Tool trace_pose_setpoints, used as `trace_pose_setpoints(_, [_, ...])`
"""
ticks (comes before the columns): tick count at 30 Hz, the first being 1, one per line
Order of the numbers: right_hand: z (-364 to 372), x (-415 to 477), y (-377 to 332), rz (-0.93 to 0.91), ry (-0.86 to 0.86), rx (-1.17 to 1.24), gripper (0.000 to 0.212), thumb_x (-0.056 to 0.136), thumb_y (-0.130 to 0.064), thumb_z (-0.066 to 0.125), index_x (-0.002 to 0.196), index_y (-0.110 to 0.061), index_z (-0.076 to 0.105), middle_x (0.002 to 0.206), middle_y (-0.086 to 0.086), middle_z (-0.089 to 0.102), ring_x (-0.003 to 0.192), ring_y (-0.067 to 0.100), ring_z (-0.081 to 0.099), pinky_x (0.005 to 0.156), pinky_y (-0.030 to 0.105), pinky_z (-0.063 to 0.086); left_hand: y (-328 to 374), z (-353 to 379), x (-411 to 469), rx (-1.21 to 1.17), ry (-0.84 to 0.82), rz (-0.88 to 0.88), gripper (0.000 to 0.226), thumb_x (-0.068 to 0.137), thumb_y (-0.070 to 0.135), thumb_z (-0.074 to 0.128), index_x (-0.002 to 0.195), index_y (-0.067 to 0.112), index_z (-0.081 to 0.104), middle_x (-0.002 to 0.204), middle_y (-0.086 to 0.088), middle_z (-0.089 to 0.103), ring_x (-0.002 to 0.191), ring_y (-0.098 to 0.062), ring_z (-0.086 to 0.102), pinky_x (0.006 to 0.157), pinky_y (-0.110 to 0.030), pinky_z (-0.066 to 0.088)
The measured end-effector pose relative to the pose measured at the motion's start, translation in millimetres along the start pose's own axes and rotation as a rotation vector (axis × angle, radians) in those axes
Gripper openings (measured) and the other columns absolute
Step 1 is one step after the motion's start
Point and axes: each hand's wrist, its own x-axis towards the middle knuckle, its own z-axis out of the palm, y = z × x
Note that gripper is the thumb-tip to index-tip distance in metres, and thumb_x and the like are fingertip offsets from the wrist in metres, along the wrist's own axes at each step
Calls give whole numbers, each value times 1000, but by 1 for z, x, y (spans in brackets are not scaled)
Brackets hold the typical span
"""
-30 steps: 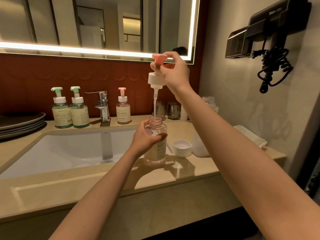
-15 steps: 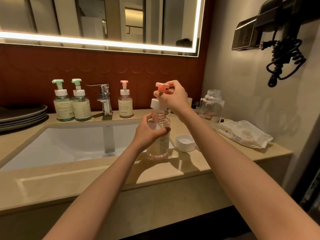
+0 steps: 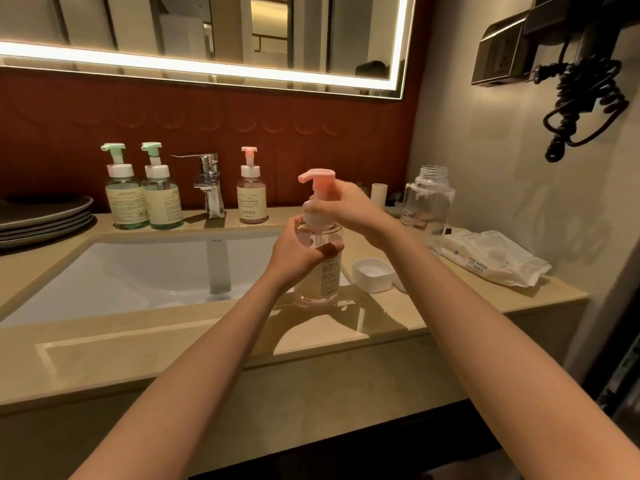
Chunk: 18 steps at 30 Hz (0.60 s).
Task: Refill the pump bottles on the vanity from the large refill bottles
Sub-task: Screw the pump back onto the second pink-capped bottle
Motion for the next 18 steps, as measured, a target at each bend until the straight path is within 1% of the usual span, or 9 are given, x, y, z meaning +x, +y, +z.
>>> trace_pose_setpoints(2, [-7, -5, 1, 29, -112, 73, 43, 86, -5, 58, 129, -6, 49, 120, 9, 55, 108, 18, 51, 88, 28, 39, 0, 0, -1, 2, 1, 4, 73, 77, 28, 74, 136, 15, 34, 136, -6, 46, 113, -16, 45, 89, -30, 38])
trace_pose_setpoints(5, [-14, -6, 6, 29, -134, 66, 43, 84, 3, 56, 126, -5, 54, 116, 7, 58, 106, 17, 52, 88, 25, 39, -1, 0, 0, 12, 2, 3, 73, 77, 28, 74, 137, 14, 33, 136, -8, 47, 113, -17, 46, 89, -31, 39])
trace_pose_setpoints(7, [-17, -6, 7, 13, -121, 5, 45, 81, 0, 63, 125, -5, 57, 109, 2, 61, 103, 15, 56, 89, 26, 44, -1, -1, 0, 12, 2, -1, 73, 78, 26, 74, 137, 13, 33, 136, -8, 46, 116, -21, 47, 88, -31, 39])
trace_pose_setpoints(9, [-17, -5, 6, -21, -54, -110, 51, 75, -13, 75, 122, -6, 59, 104, 0, 62, 99, 15, 58, 89, 29, 48, -1, -1, -1, 11, 1, -1, 73, 78, 25, 73, 138, 12, 32, 137, -9, 45, 119, -23, 46, 87, -31, 39])
trace_pose_setpoints(10, [-15, -5, 5, -40, 1, -192, 56, 71, -21, 79, 121, -7, 58, 105, 0, 61, 98, 15, 58, 84, 28, 49, -1, -1, -1, 12, 3, -1, 74, 78, 25, 74, 138, 12, 32, 138, -8, 45, 121, -24, 46, 87, -30, 39])
trace_pose_setpoints(12, [-8, -3, 3, -60, 86, -325, 69, 67, -33, 81, 124, -9, 49, 111, 1, 55, 99, 15, 54, 78, 26, 46, 0, -1, -1, 9, 5, -7, 77, 77, 26, 75, 139, 13, 31, 138, -8, 44, 124, -25, 45, 88, -30, 39])
trace_pose_setpoints(14, [0, -2, 4, -64, 79, -350, 79, 67, -37, 81, 130, -11, 40, 123, 4, 51, 109, 18, 51, 82, 27, 44, 0, -1, 0, -6, -2, -9, 74, 77, 23, 74, 138, 12, 33, 135, -7, 47, 123, -24, 47, 90, -32, 41])
trace_pose_setpoints(15, [3, -2, 5, -62, 40, -321, 77, 69, -36, 79, 131, -11, 40, 123, 4, 52, 111, 19, 52, 84, 28, 44, 0, -1, 0, -10, -5, -4, 72, 78, 22, 74, 137, 12, 34, 131, -6, 49, 122, -23, 48, 90, -32, 41])
trace_pose_setpoints(18, [2, -6, 5, -12, -75, -74, 53, 81, -24, 70, 126, -8, 47, 113, 4, 56, 107, 19, 55, 84, 26, 44, 0, -2, -1, -11, -6, 0, 70, 78, 23, 74, 135, 13, 35, 128, -3, 48, 112, -14, 46, 87, -27, 38])
